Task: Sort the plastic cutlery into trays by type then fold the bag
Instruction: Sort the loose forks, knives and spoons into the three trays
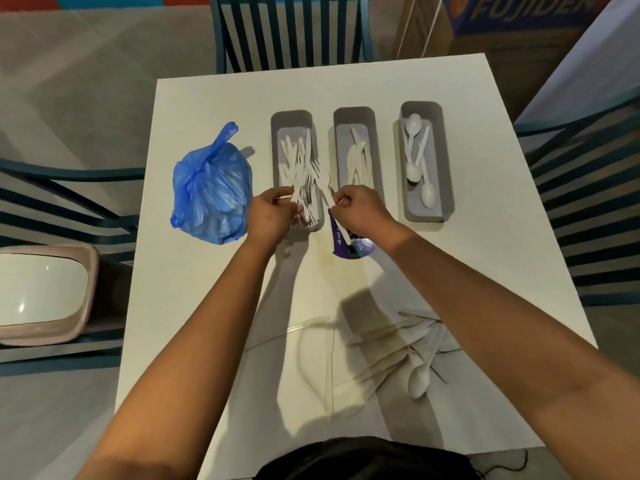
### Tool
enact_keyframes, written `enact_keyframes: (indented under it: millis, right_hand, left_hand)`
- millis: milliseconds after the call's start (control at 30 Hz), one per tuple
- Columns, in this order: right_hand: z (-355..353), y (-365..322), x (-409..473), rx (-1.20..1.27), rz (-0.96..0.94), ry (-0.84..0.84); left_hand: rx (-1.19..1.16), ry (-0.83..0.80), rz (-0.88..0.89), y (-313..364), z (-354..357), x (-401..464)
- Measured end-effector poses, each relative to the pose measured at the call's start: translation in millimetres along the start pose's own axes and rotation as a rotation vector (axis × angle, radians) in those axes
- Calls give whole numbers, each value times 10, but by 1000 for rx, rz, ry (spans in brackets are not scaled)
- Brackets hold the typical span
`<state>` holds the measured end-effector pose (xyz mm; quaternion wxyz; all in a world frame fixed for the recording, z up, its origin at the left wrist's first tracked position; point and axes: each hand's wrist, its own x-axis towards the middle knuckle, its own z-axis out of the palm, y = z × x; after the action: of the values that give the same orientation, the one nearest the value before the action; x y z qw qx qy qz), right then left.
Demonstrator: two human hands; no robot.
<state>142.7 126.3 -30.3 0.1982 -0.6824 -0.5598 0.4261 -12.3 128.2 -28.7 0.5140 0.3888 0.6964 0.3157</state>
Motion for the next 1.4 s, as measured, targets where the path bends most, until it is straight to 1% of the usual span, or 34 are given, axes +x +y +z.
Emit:
enact_keyframes:
  millis: [300, 467, 567, 667, 767, 867, 967, 1167, 1267, 1400]
  right_hand:
    - [159, -221, 572, 110, 75, 32]
    - [228, -304, 815, 104, 65, 79]
    - [250, -359, 958, 63, 33, 108]
    - [260, -410, 1058, -11, -9, 127]
    - [292, -414, 1107, -115, -44, 108]
    - [295, -343, 1046, -178, -83, 116]
    - [262, -224, 875, -151, -148, 133]
    - [212, -8, 393, -129, -231, 124]
    - [227, 162, 106, -179, -236, 64]
    - [298, 463, -250, -295, -202, -115]
  left_hand:
    - [117, 31, -10, 135, -29, 559]
    - [247, 64, 60, 213, -14, 795]
    - [341, 72, 119, 292, 12, 925]
    - [378, 85, 163, 380, 41, 1027]
    - [446, 82, 154, 433, 69, 1102]
    - [432, 93, 145, 425, 66, 1097]
    - [400, 129, 181, 349, 2, 1001]
    - [307, 123, 180, 69, -85, 579]
    - [333, 91, 162, -156, -77, 334]
    - [374, -70, 130, -471, -83, -9]
